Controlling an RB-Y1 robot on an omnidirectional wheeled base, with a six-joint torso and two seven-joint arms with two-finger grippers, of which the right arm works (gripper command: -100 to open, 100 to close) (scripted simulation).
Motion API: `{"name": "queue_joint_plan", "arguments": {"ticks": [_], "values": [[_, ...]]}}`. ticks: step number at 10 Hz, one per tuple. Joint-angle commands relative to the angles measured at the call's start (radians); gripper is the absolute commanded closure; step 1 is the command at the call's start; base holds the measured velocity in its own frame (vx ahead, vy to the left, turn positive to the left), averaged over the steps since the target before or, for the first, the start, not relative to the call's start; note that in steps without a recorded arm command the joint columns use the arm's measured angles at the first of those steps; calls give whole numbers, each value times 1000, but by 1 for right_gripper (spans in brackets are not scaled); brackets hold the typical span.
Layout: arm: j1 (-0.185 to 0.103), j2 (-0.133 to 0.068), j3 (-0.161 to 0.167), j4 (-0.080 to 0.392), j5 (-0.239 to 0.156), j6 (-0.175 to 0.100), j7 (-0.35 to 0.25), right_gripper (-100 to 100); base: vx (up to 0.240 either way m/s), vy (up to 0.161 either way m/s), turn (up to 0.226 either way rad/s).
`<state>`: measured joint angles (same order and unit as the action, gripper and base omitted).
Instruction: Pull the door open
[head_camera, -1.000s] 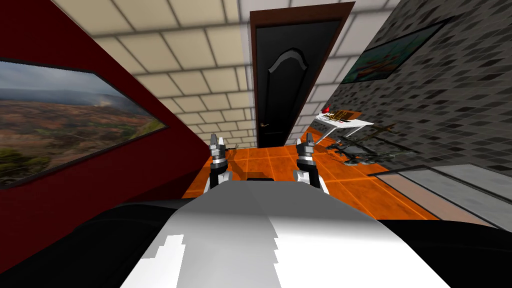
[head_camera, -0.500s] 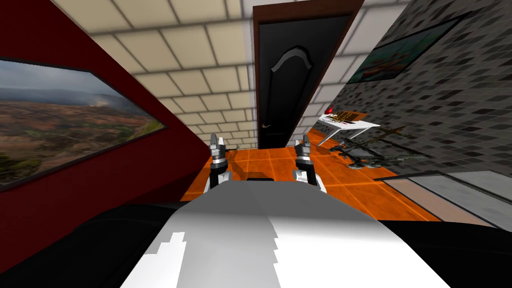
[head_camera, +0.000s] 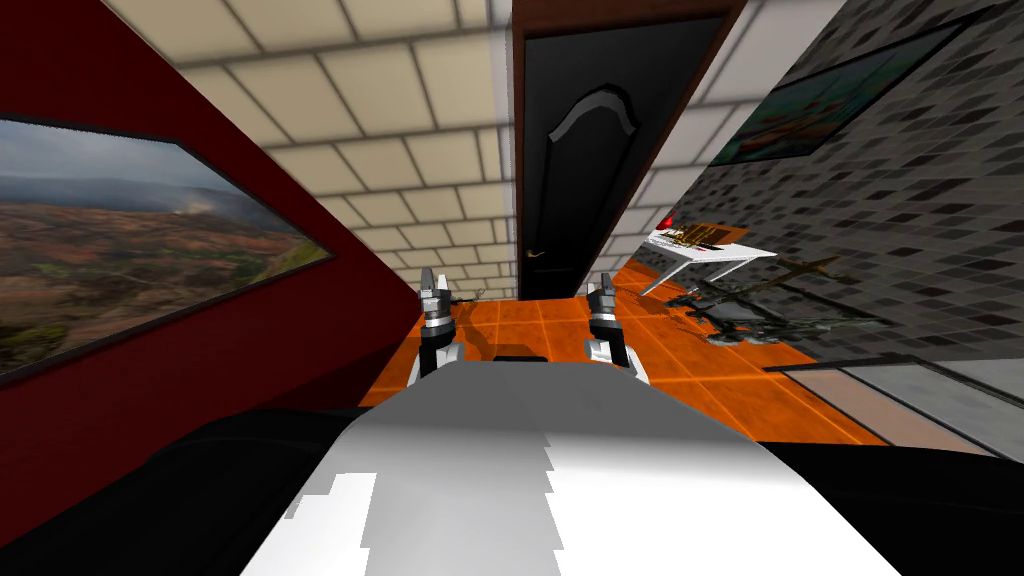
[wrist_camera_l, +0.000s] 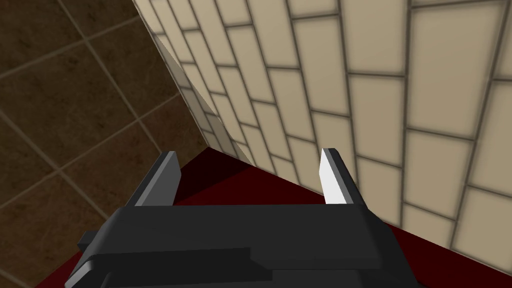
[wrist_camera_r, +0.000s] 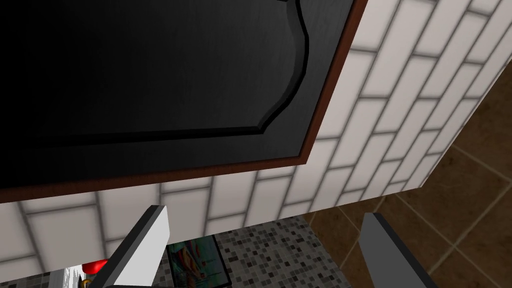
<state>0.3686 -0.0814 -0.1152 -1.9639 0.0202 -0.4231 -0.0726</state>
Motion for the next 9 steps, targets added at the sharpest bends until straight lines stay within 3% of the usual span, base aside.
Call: {"name": "queue_joint_plan", "arguments": {"ticks": [1, 9], "values": [[-17, -7, -6, 38, 7, -8, -8, -100, 101, 14, 33], [-89, -40, -34, 233, 46, -52, -51, -100, 100, 32, 37]]}}
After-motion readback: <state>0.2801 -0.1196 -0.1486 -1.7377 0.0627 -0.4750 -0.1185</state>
